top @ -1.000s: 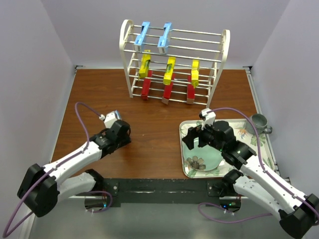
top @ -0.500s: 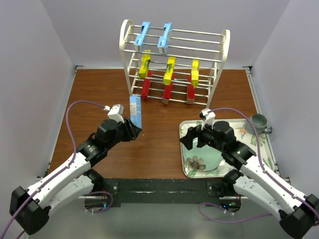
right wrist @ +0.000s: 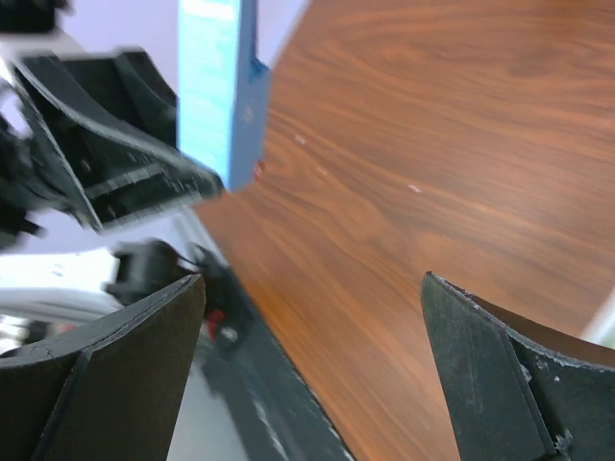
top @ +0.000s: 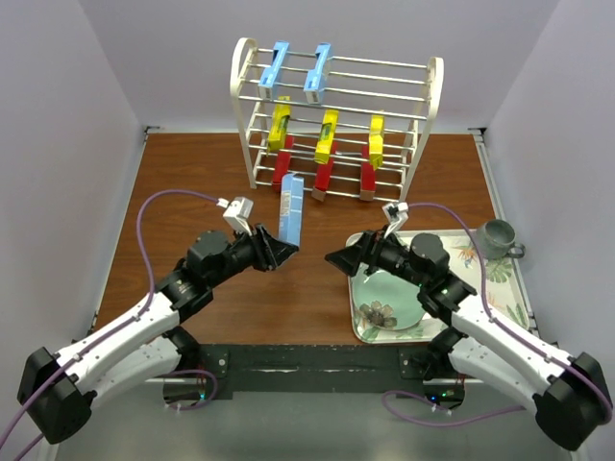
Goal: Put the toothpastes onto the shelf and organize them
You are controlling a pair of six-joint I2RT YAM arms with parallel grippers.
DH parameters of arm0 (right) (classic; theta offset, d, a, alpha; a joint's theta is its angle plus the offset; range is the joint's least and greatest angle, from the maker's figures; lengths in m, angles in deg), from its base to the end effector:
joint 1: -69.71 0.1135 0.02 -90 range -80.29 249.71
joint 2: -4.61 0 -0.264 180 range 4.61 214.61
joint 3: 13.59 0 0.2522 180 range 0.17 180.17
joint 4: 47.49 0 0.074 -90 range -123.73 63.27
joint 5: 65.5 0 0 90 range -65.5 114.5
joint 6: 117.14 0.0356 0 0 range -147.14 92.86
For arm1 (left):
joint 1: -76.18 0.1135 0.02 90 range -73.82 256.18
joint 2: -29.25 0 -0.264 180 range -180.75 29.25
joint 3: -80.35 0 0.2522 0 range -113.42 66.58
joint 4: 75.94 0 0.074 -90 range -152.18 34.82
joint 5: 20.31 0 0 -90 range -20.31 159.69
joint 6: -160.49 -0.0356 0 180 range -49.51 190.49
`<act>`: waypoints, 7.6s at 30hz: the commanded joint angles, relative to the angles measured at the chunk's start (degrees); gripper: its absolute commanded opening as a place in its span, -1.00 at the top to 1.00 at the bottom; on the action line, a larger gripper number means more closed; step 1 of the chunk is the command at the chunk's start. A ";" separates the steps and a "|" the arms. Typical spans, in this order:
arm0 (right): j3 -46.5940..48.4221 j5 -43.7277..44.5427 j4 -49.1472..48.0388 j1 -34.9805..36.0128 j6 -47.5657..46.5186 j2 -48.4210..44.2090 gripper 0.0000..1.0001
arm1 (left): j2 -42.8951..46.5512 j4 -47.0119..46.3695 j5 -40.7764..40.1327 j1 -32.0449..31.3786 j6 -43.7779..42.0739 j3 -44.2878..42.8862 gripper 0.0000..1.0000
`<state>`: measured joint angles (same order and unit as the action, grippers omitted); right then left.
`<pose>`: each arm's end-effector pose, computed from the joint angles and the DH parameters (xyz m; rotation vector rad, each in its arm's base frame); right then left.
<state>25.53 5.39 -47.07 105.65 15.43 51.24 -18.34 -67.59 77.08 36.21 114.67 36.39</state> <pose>0.1513 0.1241 0.2576 -0.1647 1.8753 1.2686 0.1508 -0.1324 0.2698 0.0300 1.9348 -1.1416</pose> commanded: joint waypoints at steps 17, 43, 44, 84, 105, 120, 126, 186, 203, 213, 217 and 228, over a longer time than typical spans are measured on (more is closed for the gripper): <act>5.04 -5.85 -37.62 0.79 16.40 19.02 -0.95 | -4.88 -20.87 5.87 -2.05 7.67 -1.62 0.57; 6.01 -9.19 -52.94 2.55 21.51 26.94 -0.03 | -5.84 -28.17 7.37 -3.36 11.01 1.46 0.43; 6.10 -9.19 -51.97 2.55 20.98 26.06 0.01 | -5.67 -27.64 7.37 -3.36 10.23 1.46 0.34; 89.11 41.96 61.76 1.85 -39.23 40.79 0.25 | 0.04 11.74 -35.16 -0.90 -33.46 -0.04 -0.75; 111.91 39.77 56.67 -9.05 -38.08 58.74 0.21 | -0.92 11.83 -36.40 -0.82 -33.99 -0.39 -0.70; 112.71 38.98 56.32 -11.69 -36.50 62.26 -0.07 | -2.77 12.00 -35.26 -0.82 -34.51 -0.65 -0.71; 111.83 39.42 56.15 -11.95 -35.97 62.27 -0.18 | -3.21 12.09 -34.82 -0.90 -34.78 -0.74 -0.70; 77.04 39.84 28.29 -12.92 -35.71 44.43 0.47 | -3.47 12.18 -33.15 -0.82 -35.22 -1.18 -0.69; 76.85 54.96 23.71 -7.47 -34.92 46.09 0.47 | -3.03 12.26 -33.85 -0.64 -35.22 -1.27 -0.69; 80.10 58.31 26.61 -5.53 -33.07 48.38 0.07 | -2.51 12.27 -33.68 -0.38 -35.13 -1.27 -0.69; 80.19 57.87 26.97 -5.53 -32.72 47.59 -0.34 | -2.33 12.35 -33.77 -0.29 -35.04 -1.27 -0.69; 71.42 52.08 24.25 -5.45 -32.90 35.04 -0.97 | 3.46 12.97 -37.88 6.39 -31.88 -1.44 -0.72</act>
<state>101.05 59.66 -18.55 100.06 -17.95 95.91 -19.09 -53.38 43.10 39.71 80.95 36.48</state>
